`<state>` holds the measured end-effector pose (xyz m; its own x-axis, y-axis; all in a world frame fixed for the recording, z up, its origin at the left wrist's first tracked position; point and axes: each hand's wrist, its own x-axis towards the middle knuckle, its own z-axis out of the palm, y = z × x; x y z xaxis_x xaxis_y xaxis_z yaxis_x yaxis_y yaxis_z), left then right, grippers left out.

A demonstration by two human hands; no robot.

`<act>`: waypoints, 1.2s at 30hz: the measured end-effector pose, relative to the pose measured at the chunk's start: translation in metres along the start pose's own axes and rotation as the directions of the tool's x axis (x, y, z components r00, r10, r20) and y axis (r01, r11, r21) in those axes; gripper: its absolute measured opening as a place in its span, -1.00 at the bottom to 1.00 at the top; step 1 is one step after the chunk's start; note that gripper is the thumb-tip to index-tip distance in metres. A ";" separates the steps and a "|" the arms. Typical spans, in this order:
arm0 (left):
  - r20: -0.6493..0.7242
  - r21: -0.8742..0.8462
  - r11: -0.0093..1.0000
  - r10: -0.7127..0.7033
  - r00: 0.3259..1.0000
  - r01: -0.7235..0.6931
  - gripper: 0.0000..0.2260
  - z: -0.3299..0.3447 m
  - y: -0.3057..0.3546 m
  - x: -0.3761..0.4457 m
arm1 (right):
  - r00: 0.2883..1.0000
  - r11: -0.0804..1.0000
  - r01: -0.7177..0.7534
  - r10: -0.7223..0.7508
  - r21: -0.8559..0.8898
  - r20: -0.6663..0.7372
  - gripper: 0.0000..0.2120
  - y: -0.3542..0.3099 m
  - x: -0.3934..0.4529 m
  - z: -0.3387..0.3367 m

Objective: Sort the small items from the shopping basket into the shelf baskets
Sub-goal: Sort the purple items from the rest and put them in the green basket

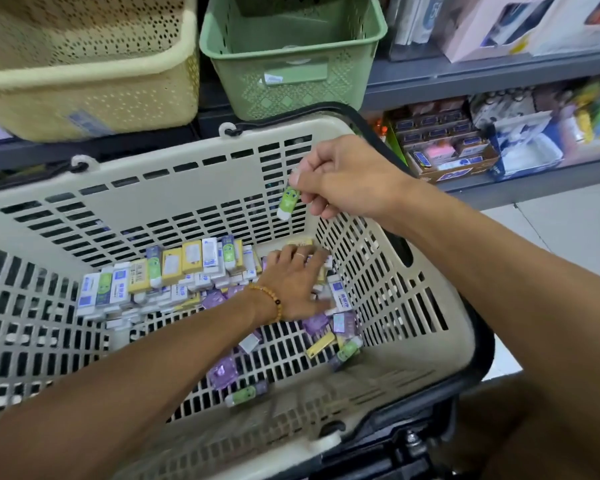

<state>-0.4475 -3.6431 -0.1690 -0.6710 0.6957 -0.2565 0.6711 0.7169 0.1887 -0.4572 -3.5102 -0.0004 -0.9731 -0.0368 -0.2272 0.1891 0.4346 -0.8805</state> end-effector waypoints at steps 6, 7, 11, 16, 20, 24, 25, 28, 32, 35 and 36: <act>0.088 0.142 0.986 0.073 0.993 -0.085 -0.01 0.000 0.011 -0.008 | 1.000 1.000 -0.006 0.006 0.015 -0.004 -0.90 0.002 0.003 0.000; 0.125 0.164 0.982 0.070 0.990 -0.090 0.04 -0.002 0.012 -0.008 | 1.000 1.000 -0.010 0.010 0.019 -0.003 -0.90 0.002 0.003 0.000; 0.100 0.194 0.971 0.120 0.988 -0.138 -0.02 0.001 0.009 -0.014 | 1.000 1.000 -0.008 0.008 0.016 0.000 -0.90 0.002 0.002 0.001; 0.126 0.062 0.992 0.097 0.987 -0.105 -0.17 0.000 0.002 -0.018 | 1.000 1.000 -0.010 0.010 0.004 0.006 -0.90 0.002 0.004 0.002; 0.209 -0.016 0.996 0.084 0.974 -0.082 -0.17 -0.001 0.006 -0.016 | 1.000 1.000 -0.013 0.013 -0.011 0.012 -0.90 0.004 0.006 0.001; 0.205 -0.042 0.998 0.051 0.977 -0.043 -0.27 0.000 0.003 -0.020 | 1.000 1.000 -0.006 0.006 -0.021 0.017 -0.91 0.004 0.006 0.002; 0.213 -0.051 0.998 0.045 0.976 -0.035 -0.26 0.000 0.003 -0.021 | 1.000 1.000 -0.007 0.007 -0.022 0.018 -0.91 0.004 0.007 0.002; 0.232 -0.112 0.994 0.040 0.972 -0.014 -0.23 -0.003 0.002 -0.022 | 1.000 1.000 -0.010 0.011 -0.028 0.017 -0.87 0.003 0.007 0.001; 0.261 -0.296 0.952 0.001 0.965 0.079 -0.19 -0.013 -0.002 -0.026 | 1.000 0.999 -0.012 0.013 -0.045 0.012 -0.84 0.002 0.007 0.003; 0.270 -0.480 0.861 -0.039 0.962 0.170 -0.18 -0.023 -0.006 -0.037 | 1.000 0.998 -0.020 0.021 -0.062 0.011 -0.86 0.003 0.009 0.003; 0.269 -0.556 0.804 -0.066 0.961 0.211 -0.16 -0.027 -0.008 -0.042 | 1.000 0.997 -0.024 0.025 -0.068 0.016 -0.87 0.003 0.009 0.004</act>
<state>-0.4328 -3.6767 -0.1341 -0.6047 0.6086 -0.5137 0.2225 0.7484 0.6248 -0.4652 -3.5125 -0.0069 -0.9660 -0.0402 -0.2555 0.2028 0.4952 -0.8448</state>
